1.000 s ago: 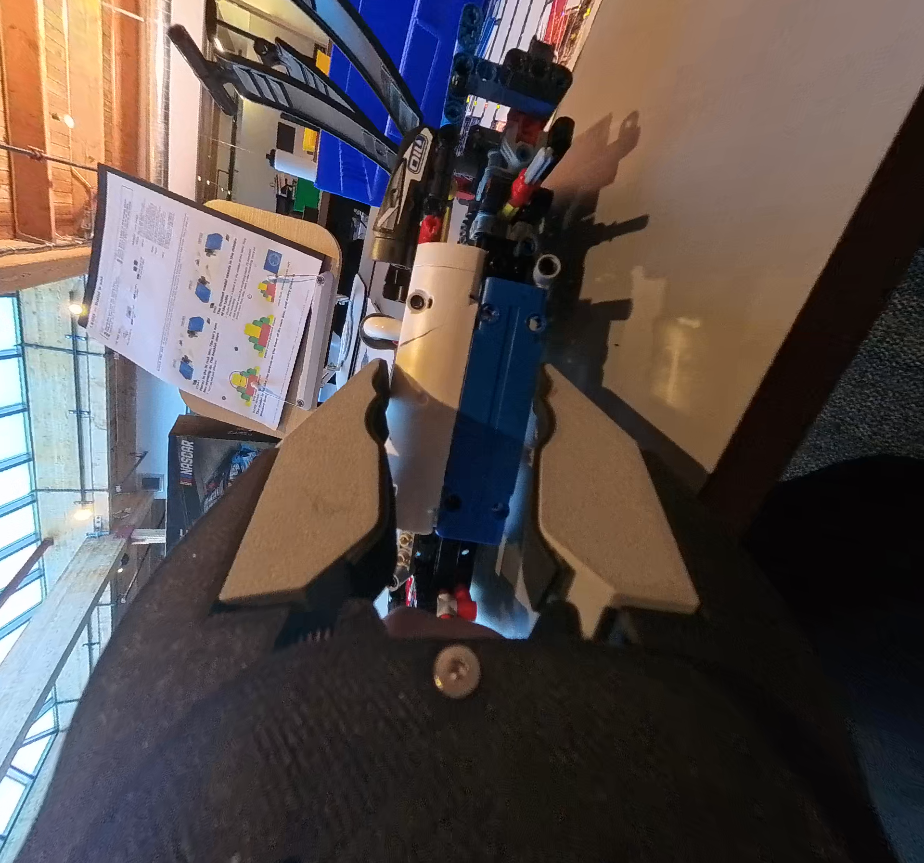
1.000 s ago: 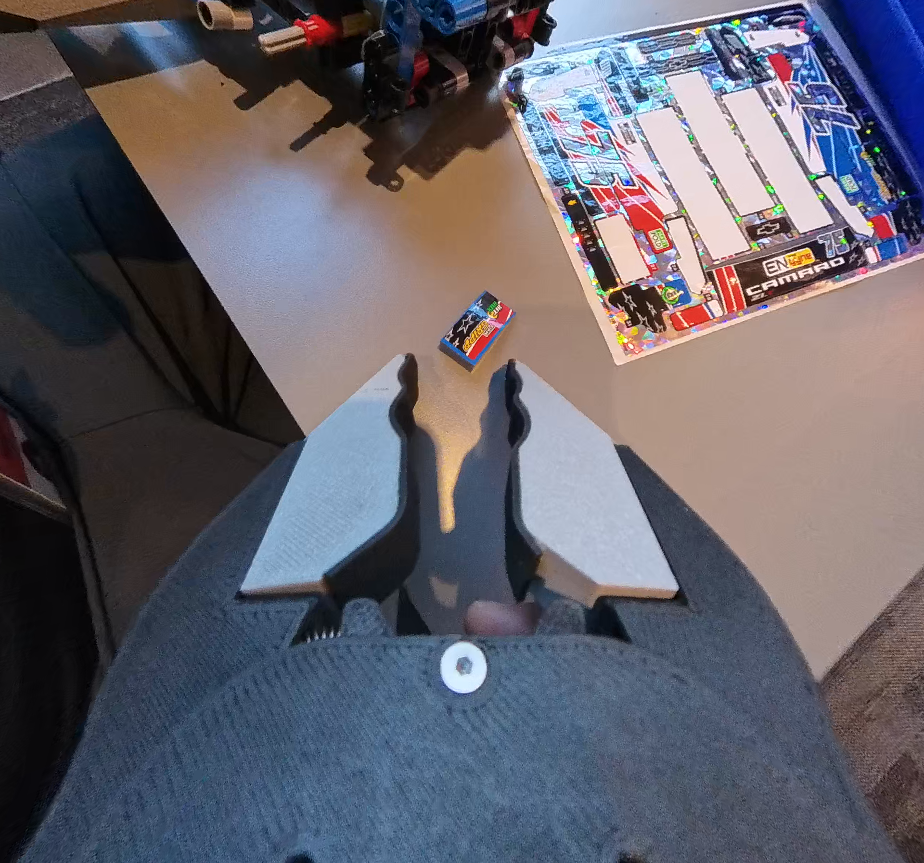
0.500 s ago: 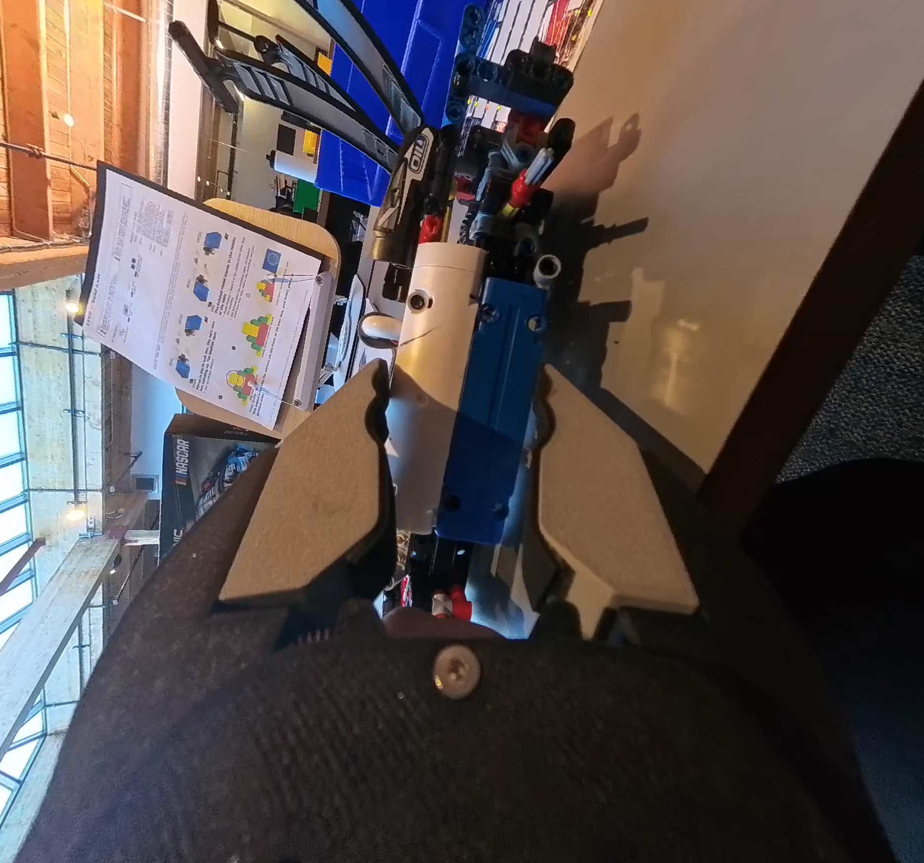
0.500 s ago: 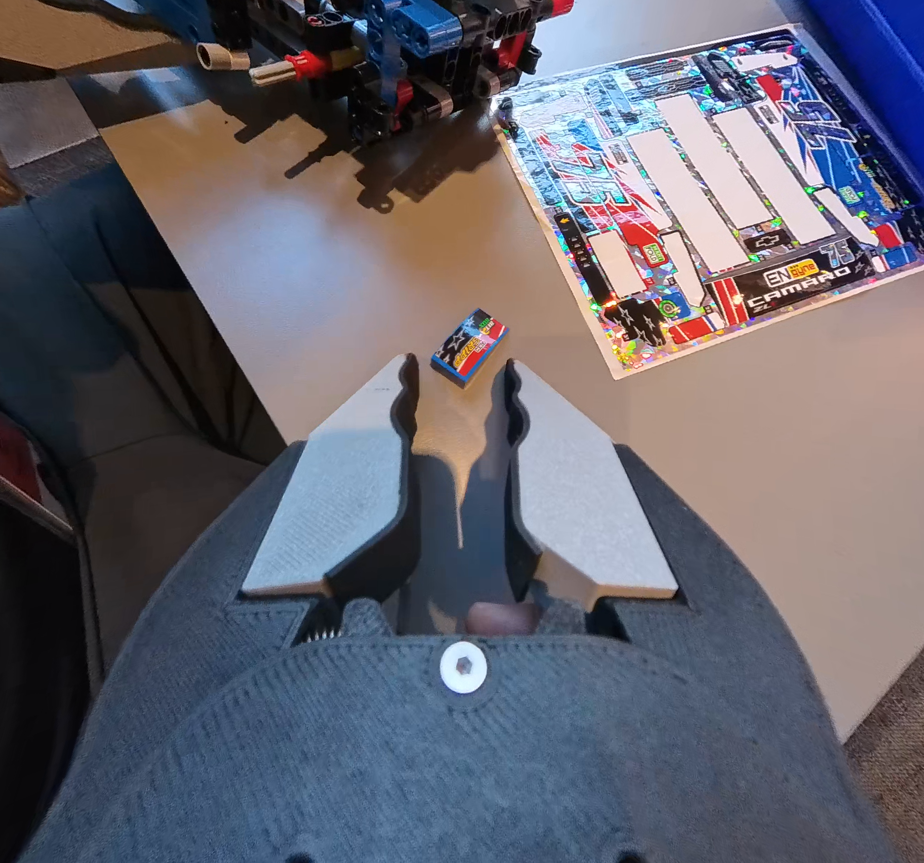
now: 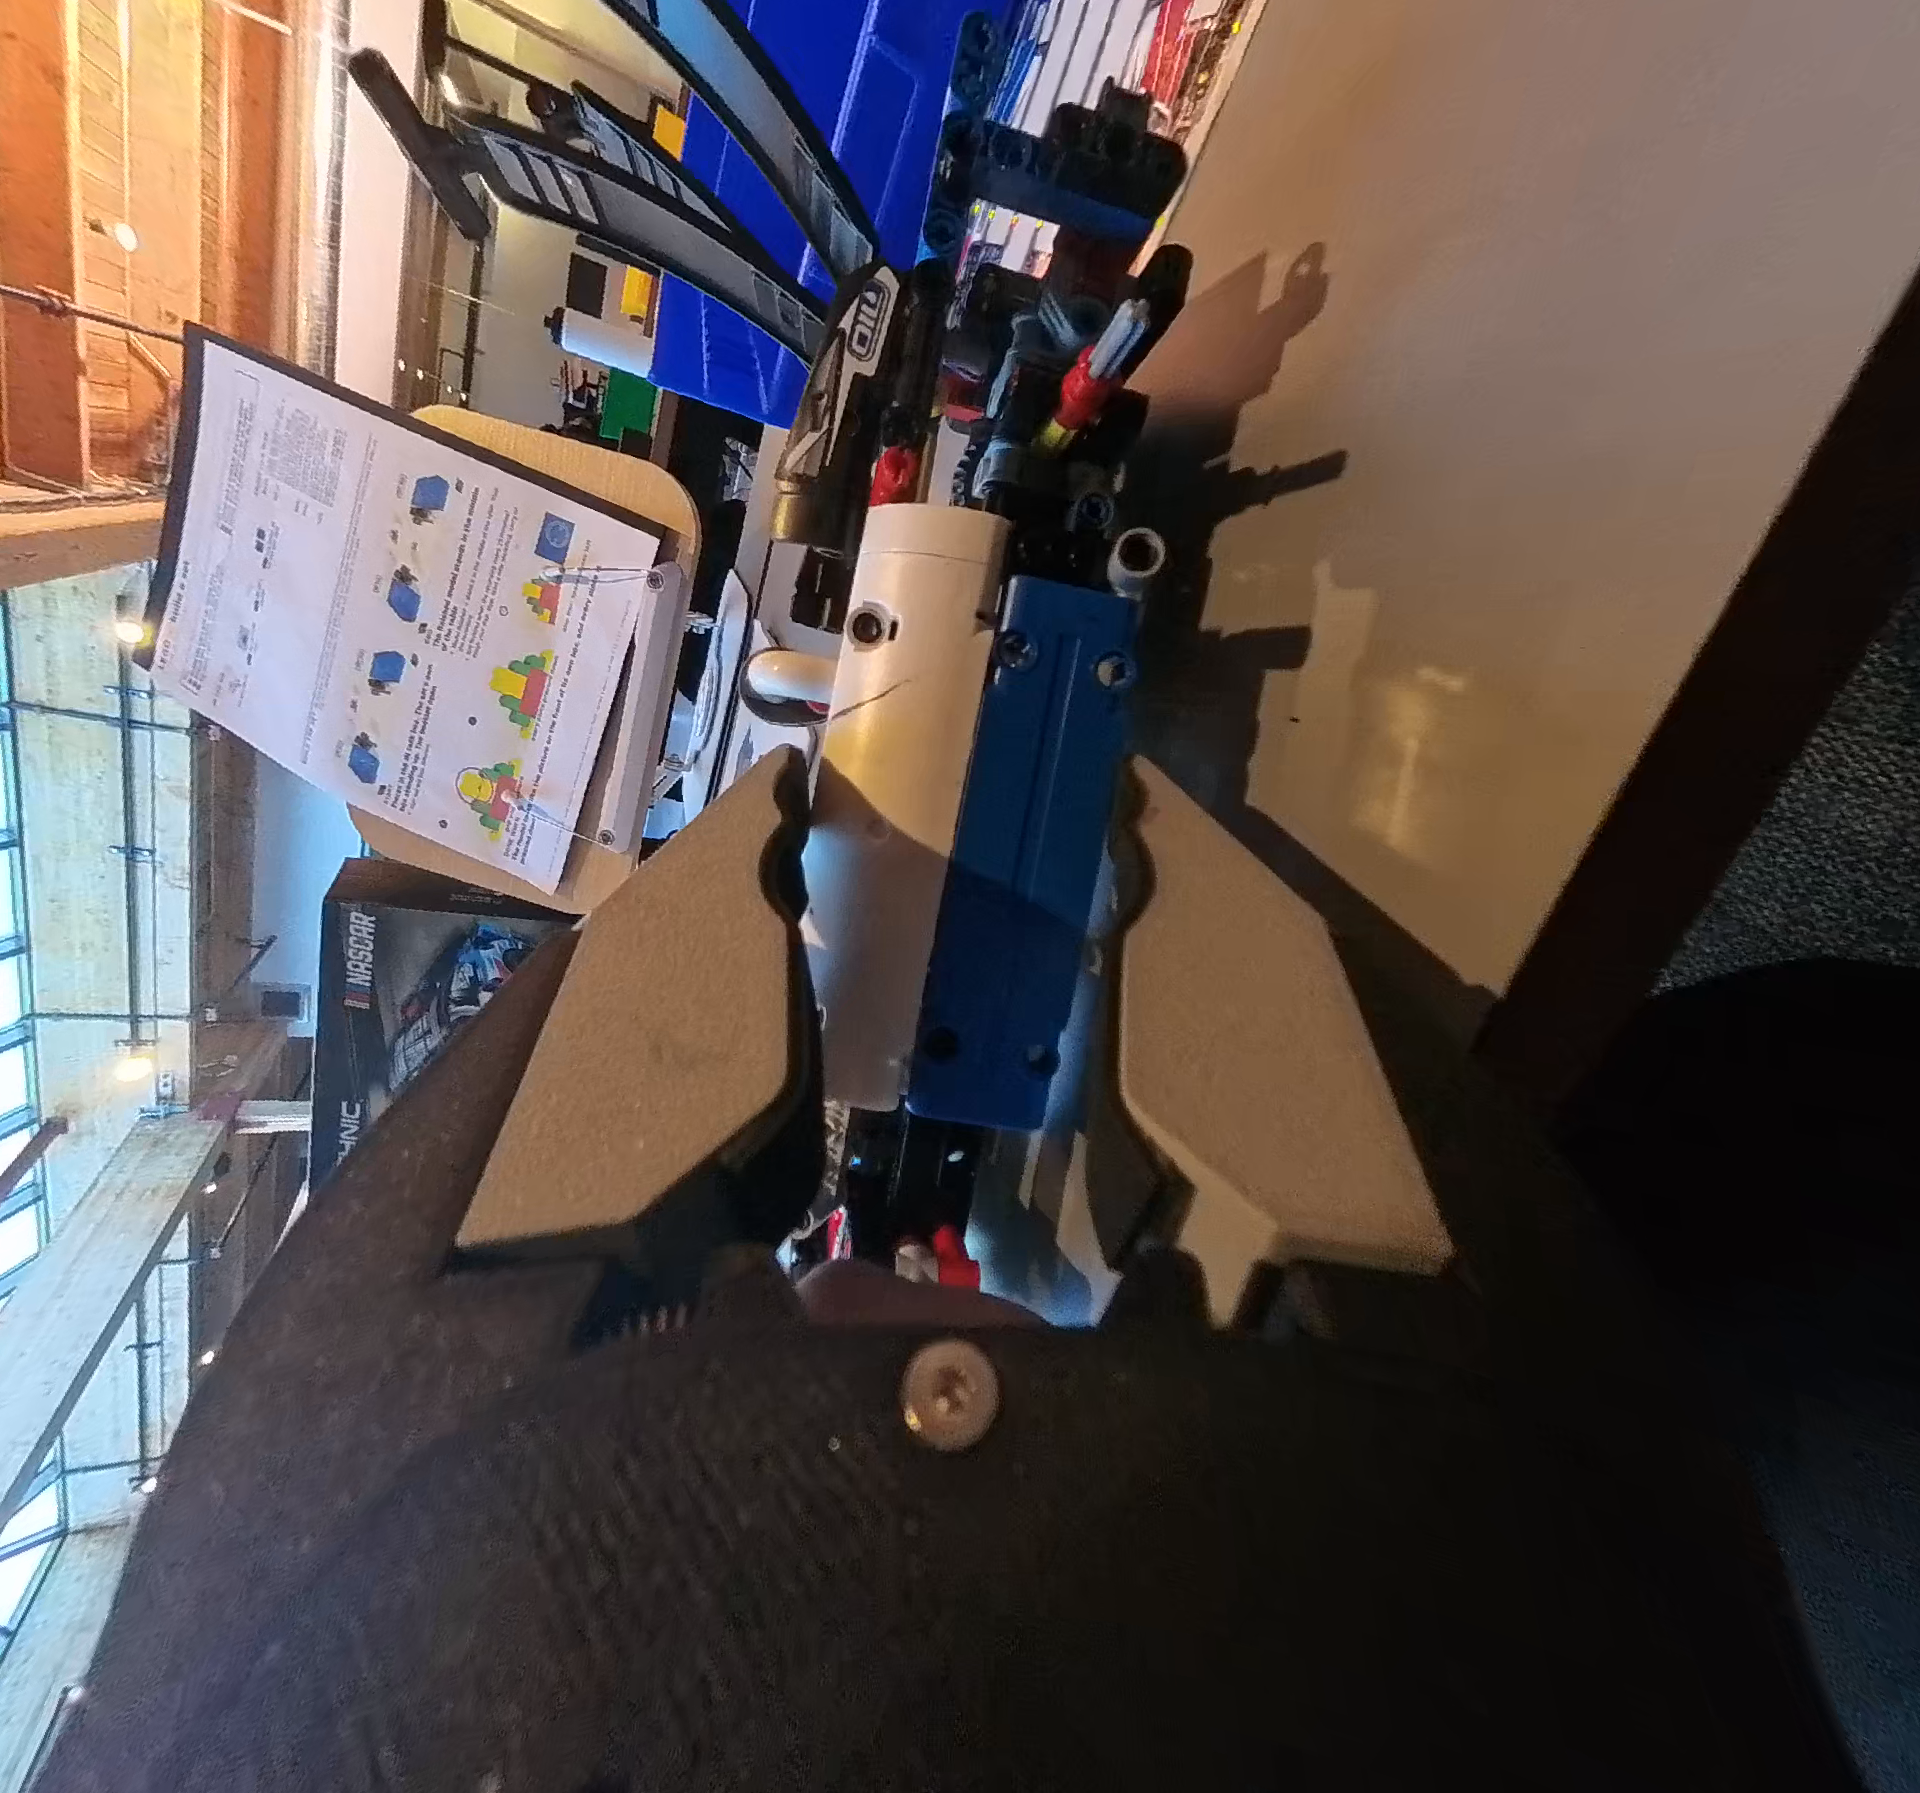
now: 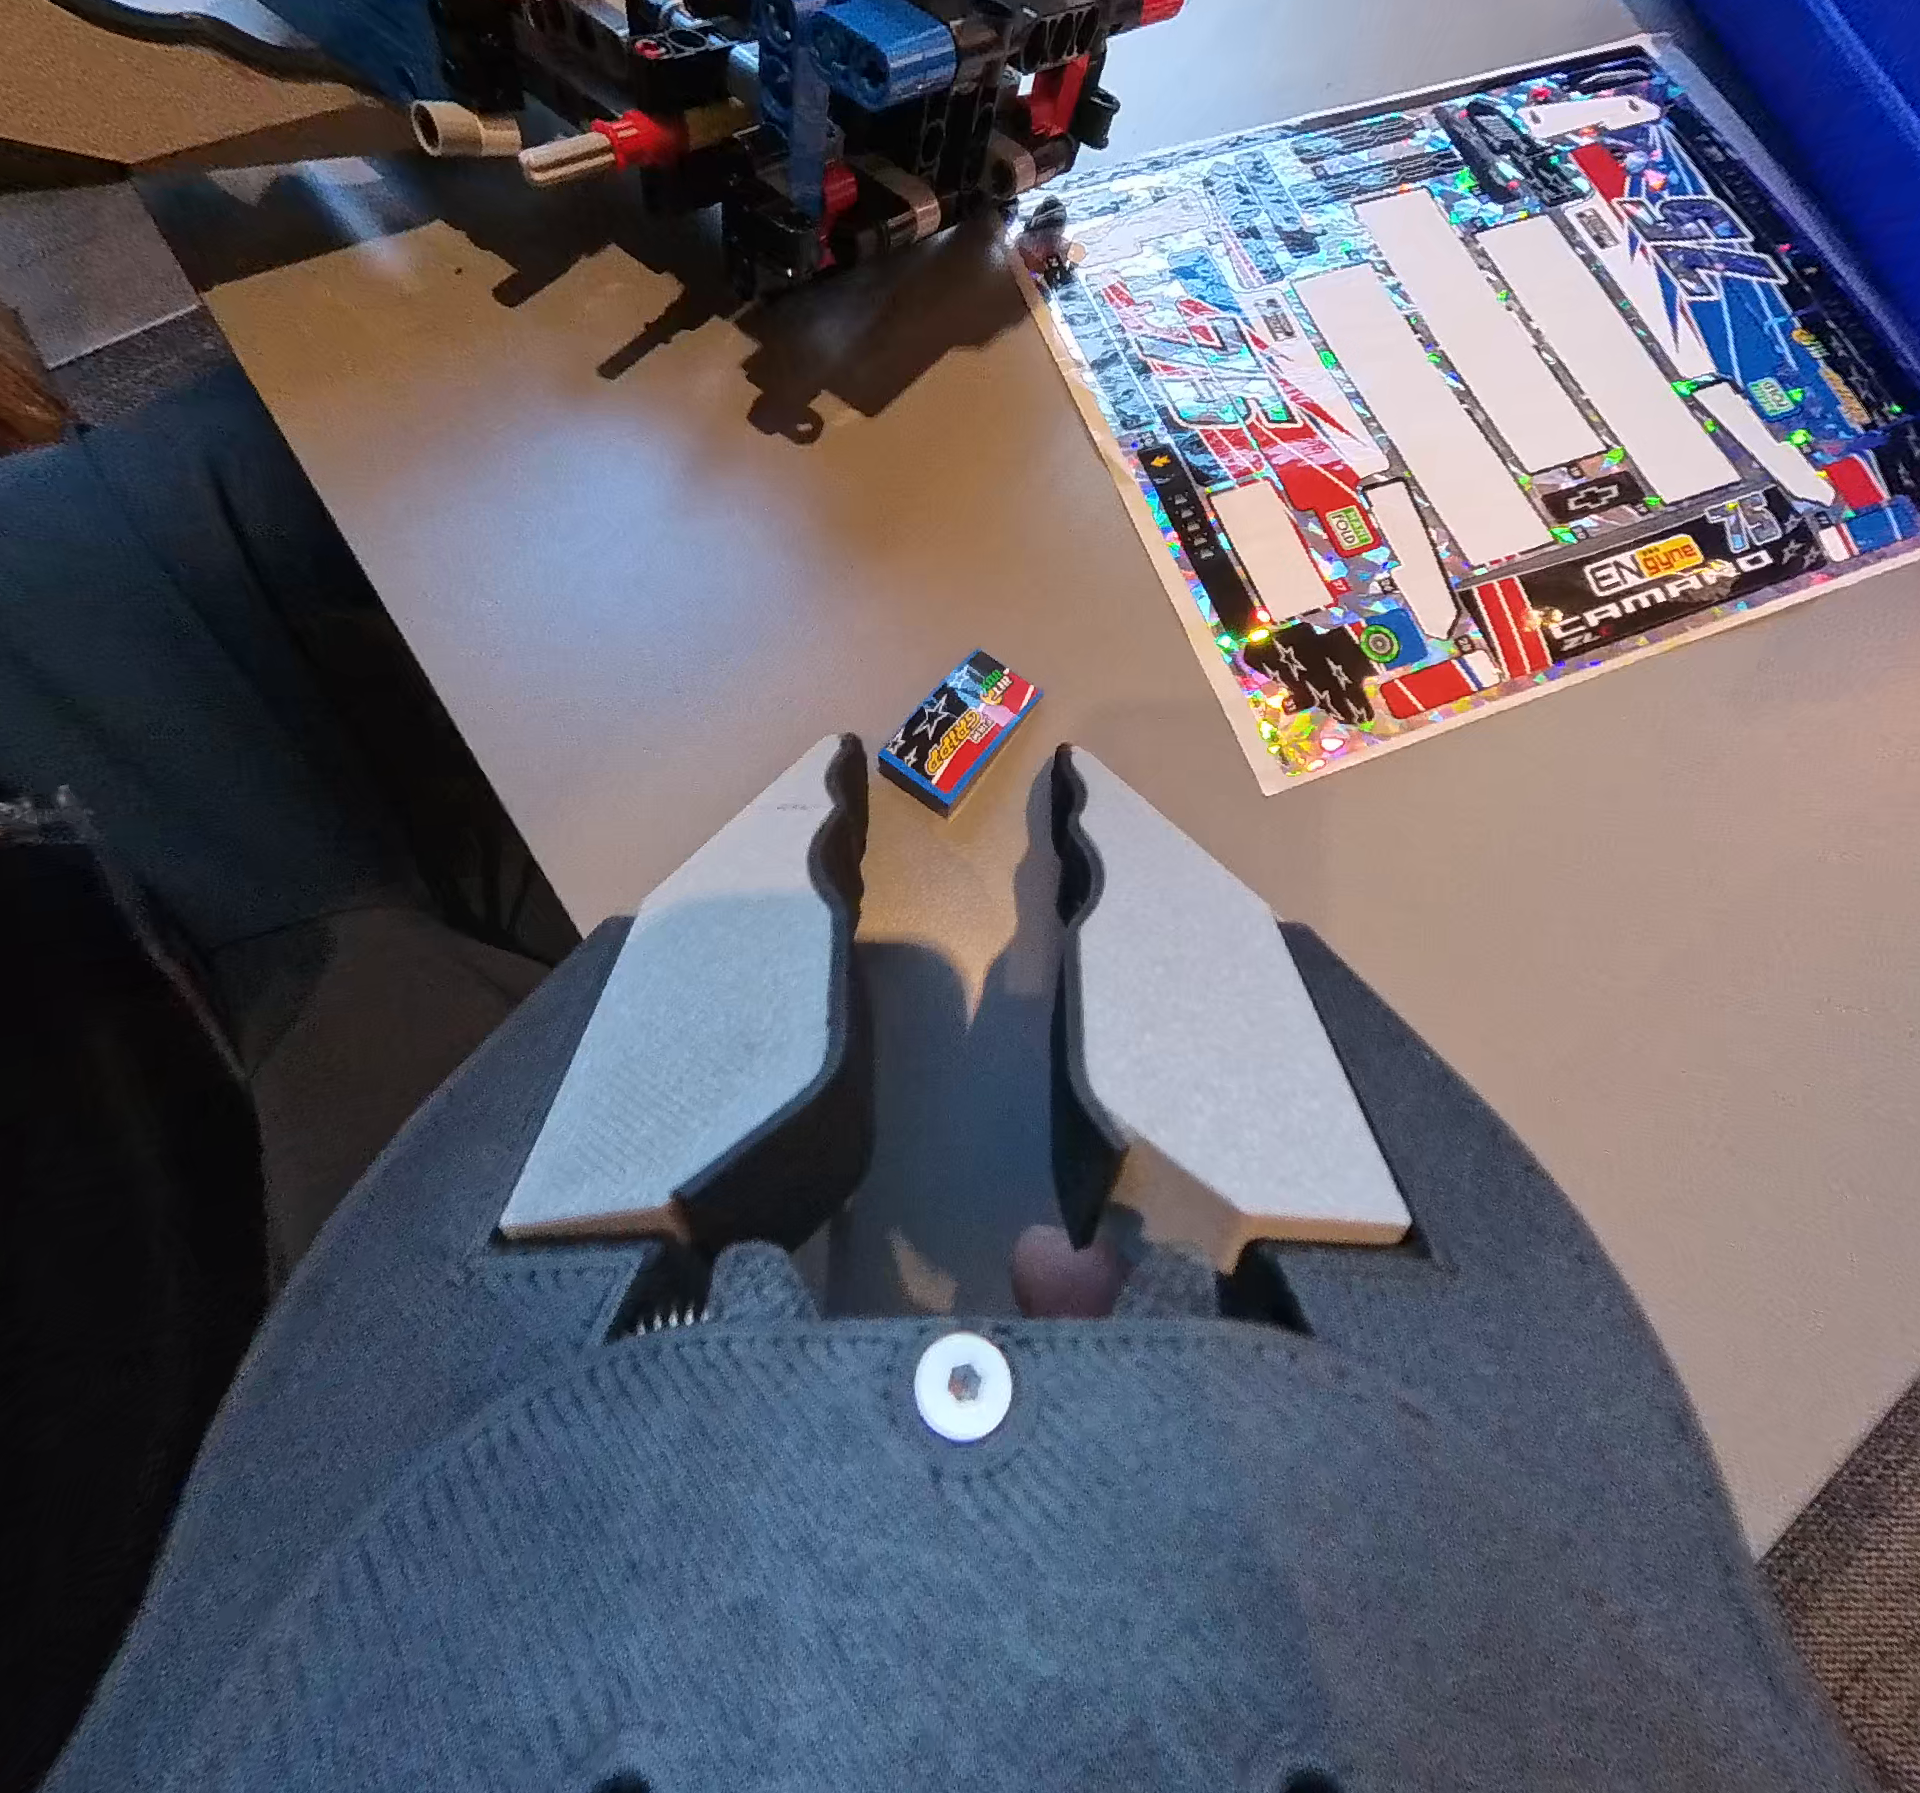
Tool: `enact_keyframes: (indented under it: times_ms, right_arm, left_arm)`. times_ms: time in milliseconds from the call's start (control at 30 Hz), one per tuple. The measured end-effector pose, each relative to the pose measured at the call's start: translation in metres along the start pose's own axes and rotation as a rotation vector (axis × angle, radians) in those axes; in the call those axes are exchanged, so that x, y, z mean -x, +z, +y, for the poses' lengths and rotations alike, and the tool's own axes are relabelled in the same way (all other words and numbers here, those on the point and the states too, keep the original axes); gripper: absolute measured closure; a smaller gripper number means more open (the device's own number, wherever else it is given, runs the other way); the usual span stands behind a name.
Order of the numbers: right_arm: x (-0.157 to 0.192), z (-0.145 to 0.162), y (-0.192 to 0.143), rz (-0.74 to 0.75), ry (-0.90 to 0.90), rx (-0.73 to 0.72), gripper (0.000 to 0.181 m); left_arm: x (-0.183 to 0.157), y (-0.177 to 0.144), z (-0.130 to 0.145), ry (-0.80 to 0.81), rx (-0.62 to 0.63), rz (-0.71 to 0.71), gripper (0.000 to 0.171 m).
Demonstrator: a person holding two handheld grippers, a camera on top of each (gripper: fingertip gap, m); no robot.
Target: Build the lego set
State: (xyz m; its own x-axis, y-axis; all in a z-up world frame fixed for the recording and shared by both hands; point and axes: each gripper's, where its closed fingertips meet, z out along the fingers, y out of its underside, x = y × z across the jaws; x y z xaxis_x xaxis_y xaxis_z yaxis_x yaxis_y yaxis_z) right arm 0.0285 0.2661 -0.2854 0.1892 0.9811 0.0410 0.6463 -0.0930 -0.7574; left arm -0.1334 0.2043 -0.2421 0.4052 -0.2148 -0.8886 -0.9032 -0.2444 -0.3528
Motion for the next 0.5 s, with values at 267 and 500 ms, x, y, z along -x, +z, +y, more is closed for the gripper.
enact_keyframes:
  times_ms: [267, 500]
  right_arm:
    - [-0.0043, 0.0005, -0.0002, -0.005, -0.012, 0.024, 0.151]
    - [-0.0046, 0.0014, -0.0014, 0.020, -0.071, 0.034, 0.153]
  left_arm:
    - [0.0024, -0.0005, -0.0010, 0.020, 0.007, -0.010, 0.116]
    - [0.0087, -0.0043, -0.0028, 0.087, 0.026, -0.043, 0.120]
